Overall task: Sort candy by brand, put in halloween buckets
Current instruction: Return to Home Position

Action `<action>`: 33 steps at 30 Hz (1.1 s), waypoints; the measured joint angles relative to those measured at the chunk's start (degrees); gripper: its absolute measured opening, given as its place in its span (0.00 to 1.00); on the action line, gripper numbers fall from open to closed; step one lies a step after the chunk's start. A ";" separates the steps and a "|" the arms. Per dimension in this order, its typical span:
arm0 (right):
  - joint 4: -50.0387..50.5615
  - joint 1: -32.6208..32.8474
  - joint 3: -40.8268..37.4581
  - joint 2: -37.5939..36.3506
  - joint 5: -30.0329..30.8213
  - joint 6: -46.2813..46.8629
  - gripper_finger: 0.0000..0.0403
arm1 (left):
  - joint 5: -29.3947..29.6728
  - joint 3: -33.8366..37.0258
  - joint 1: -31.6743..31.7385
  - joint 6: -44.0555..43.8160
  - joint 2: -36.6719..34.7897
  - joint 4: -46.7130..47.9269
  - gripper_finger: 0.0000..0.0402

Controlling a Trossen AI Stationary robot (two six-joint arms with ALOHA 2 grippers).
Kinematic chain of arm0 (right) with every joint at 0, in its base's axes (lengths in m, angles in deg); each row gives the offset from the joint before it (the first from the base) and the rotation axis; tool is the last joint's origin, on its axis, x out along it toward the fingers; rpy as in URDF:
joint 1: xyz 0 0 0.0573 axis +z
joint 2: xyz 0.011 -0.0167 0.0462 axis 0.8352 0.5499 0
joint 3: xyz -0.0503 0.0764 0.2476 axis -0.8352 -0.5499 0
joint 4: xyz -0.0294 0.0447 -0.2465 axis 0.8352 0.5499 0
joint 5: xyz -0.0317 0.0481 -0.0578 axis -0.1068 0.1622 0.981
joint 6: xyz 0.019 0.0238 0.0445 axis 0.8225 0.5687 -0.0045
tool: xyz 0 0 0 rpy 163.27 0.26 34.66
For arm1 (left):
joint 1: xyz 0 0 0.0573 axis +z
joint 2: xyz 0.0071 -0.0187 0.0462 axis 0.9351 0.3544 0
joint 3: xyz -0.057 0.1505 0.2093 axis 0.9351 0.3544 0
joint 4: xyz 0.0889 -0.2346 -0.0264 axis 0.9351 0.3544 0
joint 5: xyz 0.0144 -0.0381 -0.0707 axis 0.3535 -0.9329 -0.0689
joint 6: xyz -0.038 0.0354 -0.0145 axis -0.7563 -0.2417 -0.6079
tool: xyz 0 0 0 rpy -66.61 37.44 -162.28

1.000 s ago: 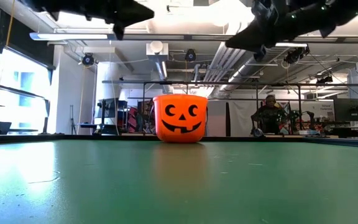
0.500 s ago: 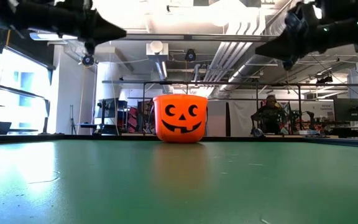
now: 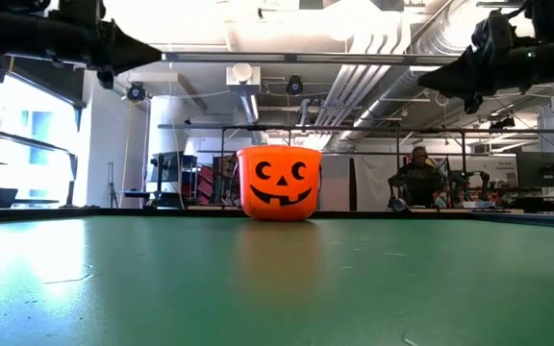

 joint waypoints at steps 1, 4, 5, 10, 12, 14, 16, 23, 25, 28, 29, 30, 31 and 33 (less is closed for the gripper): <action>0.07 -0.72 0.00 -0.67 -0.68 0.21 0.00 | -1.15 0.00 0.46 0.12 -0.64 0.62 0.00; 0.84 -2.24 0.00 -2.38 -3.79 -0.69 0.00 | -1.55 0.00 1.32 0.26 -2.20 3.19 0.00; 1.22 -2.68 0.00 -2.87 -4.56 -1.47 0.00 | -0.84 0.00 1.39 0.26 -2.57 4.01 0.00; -8.54 -3.58 -4.50 -4.44 -5.06 -0.89 0.00 | 2.37 0.02 1.34 2.24 -3.66 7.44 0.00; -14.06 -3.55 -8.32 -4.64 -2.25 0.61 0.00 | 3.67 0.00 1.34 2.36 -4.15 7.20 0.00; -16.50 -3.16 -11.42 -4.63 1.77 2.09 0.00 | 3.95 0.00 1.34 3.22 -4.85 7.16 0.00; -13.56 -1.68 -11.13 -4.75 5.50 0.83 0.00 | 4.19 0.00 1.32 3.67 -6.12 8.26 0.00; -8.28 5.74 -10.10 -7.23 15.22 -5.85 0.00 | 5.06 1.97 1.32 2.08 -16.67 17.45 0.00; -3.96 6.87 -10.82 -9.43 17.11 -5.81 0.00 | 5.50 4.65 1.32 1.77 -21.44 18.04 0.00; -0.49 7.74 -11.50 -14.17 17.63 -5.36 0.00 | 6.71 7.26 1.33 0.00 -24.89 17.97 0.00; 1.33 7.83 -11.25 -16.20 17.52 -5.64 0.00 | 6.67 7.41 1.32 -0.03 -24.85 19.69 0.00; 4.19 7.89 -10.85 -18.07 17.11 -5.78 0.00 | 6.58 7.59 1.28 0.43 -24.65 20.74 0.00; 7.36 7.89 -10.18 -19.83 17.03 -5.91 0.00 | 6.52 7.61 1.28 0.66 -24.16 19.75 0.00; 11.69 7.83 -8.93 -20.60 17.42 -6.07 0.00 | 6.69 8.42 1.28 0.72 -25.17 19.04 0.00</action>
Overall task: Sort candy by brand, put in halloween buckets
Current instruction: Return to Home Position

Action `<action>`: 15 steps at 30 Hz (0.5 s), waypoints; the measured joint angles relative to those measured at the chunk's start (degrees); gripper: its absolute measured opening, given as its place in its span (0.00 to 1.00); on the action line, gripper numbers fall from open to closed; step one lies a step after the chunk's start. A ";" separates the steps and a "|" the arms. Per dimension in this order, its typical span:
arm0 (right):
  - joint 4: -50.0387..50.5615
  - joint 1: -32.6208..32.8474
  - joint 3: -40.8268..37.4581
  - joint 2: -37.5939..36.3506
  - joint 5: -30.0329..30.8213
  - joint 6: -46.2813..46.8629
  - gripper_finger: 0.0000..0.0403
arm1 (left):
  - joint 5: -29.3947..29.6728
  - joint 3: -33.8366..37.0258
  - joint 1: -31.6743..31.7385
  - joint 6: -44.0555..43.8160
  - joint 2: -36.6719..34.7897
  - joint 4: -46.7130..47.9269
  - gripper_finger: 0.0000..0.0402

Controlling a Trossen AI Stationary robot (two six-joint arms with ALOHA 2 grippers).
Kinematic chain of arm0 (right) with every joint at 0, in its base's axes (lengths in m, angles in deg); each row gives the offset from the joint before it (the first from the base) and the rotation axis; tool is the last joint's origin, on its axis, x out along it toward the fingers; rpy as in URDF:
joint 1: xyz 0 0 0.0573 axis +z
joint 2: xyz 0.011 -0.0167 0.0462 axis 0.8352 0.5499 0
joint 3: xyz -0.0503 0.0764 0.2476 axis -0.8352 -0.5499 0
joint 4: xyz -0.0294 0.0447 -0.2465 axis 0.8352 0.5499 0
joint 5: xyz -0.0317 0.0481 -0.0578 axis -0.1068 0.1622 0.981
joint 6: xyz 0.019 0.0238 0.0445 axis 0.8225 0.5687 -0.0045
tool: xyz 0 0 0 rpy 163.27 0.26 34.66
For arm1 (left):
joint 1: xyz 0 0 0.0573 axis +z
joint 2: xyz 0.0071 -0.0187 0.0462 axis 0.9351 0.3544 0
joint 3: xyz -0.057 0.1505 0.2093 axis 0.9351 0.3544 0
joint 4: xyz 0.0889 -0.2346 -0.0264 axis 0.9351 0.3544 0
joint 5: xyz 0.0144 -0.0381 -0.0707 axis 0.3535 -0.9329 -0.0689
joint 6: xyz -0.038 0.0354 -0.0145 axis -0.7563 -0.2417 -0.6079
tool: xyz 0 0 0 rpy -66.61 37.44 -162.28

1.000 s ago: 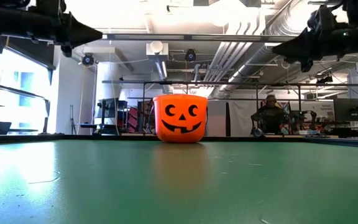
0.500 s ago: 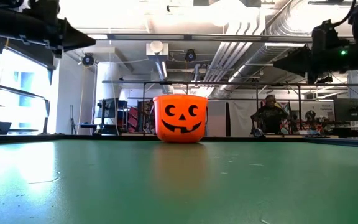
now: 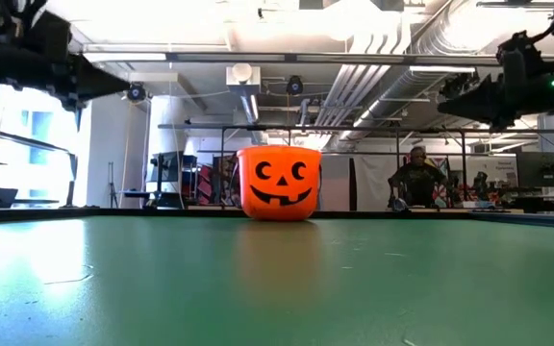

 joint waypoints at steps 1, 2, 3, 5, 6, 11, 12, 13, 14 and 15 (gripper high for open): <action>0.89 0.00 0.17 0.26 0.91 -0.02 0.00 | 0.14 0.57 0.04 0.19 0.24 -0.07 0.00; 0.75 0.00 -0.15 0.45 1.52 -0.28 0.00 | 0.25 1.46 0.04 0.40 0.26 -0.32 0.00; 0.62 0.00 -0.45 0.27 1.99 -0.19 0.00 | 0.39 2.72 0.04 0.36 0.22 -0.44 0.00; -0.19 0.06 -0.69 0.14 2.11 -0.08 0.00 | 0.12 5.47 0.04 -1.32 0.46 -3.36 0.00; -0.37 0.13 -0.74 -0.02 2.06 -0.38 0.00 | -1.10 6.01 0.05 -1.56 1.06 -6.16 0.00; -1.71 -0.17 -1.19 0.56 3.38 -3.03 0.00 | -0.12 7.43 0.46 -0.27 1.73 -8.71 0.00; -1.76 -0.34 -1.19 0.70 3.67 -3.71 0.00 | 0.68 7.43 0.81 0.21 2.00 -8.86 0.00; -1.78 -0.61 -1.21 1.03 3.70 -4.33 0.00 | 1.67 7.43 1.22 0.81 2.57 -9.02 0.00; -1.83 -0.90 -1.21 1.48 3.78 -4.66 0.00 | 2.43 7.43 1.67 0.64 3.27 -9.09 0.00; -1.85 -1.04 -1.21 1.86 3.78 -4.71 0.00 | 2.90 7.43 2.02 -1.06 3.84 -9.22 0.00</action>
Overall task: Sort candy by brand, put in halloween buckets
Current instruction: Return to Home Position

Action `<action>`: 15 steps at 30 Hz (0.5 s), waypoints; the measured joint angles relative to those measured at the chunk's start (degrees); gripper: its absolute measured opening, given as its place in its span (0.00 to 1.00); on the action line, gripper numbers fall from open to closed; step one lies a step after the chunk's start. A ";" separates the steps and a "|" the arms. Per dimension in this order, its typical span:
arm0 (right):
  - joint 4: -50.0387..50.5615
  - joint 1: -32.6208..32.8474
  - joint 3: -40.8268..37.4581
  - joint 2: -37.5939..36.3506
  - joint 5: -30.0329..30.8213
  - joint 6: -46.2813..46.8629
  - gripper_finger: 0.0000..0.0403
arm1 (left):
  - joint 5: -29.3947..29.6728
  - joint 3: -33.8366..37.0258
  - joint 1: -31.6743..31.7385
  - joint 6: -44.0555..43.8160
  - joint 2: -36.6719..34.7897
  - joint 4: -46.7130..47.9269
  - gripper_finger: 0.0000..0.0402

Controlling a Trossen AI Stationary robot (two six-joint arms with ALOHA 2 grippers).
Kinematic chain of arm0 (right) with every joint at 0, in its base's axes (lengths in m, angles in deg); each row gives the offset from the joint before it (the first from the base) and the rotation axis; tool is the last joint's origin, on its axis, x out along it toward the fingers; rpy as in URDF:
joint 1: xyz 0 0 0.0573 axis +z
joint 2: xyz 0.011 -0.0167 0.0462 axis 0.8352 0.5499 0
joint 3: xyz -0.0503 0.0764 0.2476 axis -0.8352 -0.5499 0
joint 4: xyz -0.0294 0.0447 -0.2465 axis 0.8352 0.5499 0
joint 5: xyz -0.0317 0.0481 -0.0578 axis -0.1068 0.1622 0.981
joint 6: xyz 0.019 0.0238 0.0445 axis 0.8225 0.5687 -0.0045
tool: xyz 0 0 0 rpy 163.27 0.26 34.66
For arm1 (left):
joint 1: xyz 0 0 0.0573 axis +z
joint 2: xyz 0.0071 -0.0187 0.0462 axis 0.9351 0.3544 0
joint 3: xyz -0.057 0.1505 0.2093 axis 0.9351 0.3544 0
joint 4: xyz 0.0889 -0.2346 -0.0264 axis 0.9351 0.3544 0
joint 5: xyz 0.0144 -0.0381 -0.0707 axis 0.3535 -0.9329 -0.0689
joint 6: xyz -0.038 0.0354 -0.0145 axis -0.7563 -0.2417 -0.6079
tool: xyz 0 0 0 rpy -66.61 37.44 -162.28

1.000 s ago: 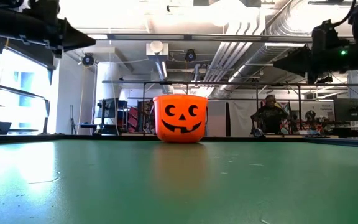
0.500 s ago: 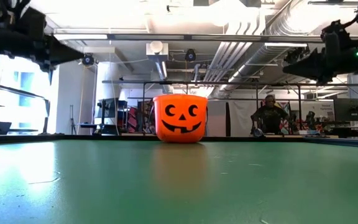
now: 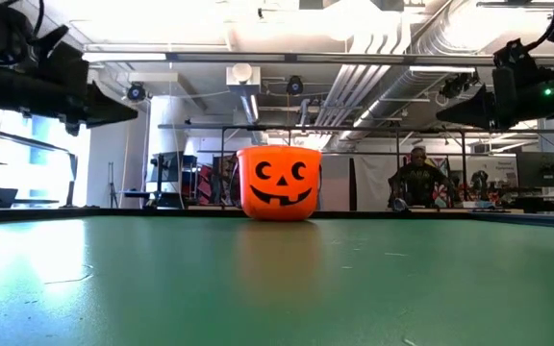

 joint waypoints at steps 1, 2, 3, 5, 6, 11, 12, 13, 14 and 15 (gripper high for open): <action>0.03 -0.14 0.00 0.43 -0.03 0.35 0.00 | 0.17 0.00 0.22 -2.53 0.63 -0.05 0.00; 0.01 -0.25 0.00 0.99 -0.11 1.25 0.00 | 0.14 0.00 0.38 -4.71 1.38 -0.09 0.00; 0.01 -0.25 0.00 1.62 -0.21 2.69 0.00 | 0.07 0.00 0.38 -5.83 2.06 -0.05 0.00; 0.06 -0.23 -0.01 3.03 -0.83 5.76 0.00 | -0.14 0.00 0.37 -5.64 3.14 -0.05 0.00; 0.07 -0.23 -0.02 3.60 -1.01 6.88 0.00 | -0.27 0.00 0.36 -4.54 3.67 -0.05 0.00; 0.08 -0.23 -0.02 5.26 -1.05 9.87 0.00 | -0.47 0.00 0.36 -1.88 4.87 0.01 0.00; 0.07 -0.23 -0.02 5.31 -1.03 9.79 0.00 | -0.47 0.00 0.36 -2.16 4.89 0.00 0.00; 0.09 -0.23 -0.02 5.31 -1.05 9.74 0.00 | -0.45 0.00 0.36 -2.35 4.87 0.00 0.00; 0.07 -0.23 -0.02 5.29 -1.05 9.76 0.00 | -0.45 0.00 0.36 -2.30 4.87 0.00 0.00; 0.07 -0.23 -0.02 5.25 -1.05 9.75 0.00 | -0.47 0.00 0.36 -2.32 4.88 0.00 0.00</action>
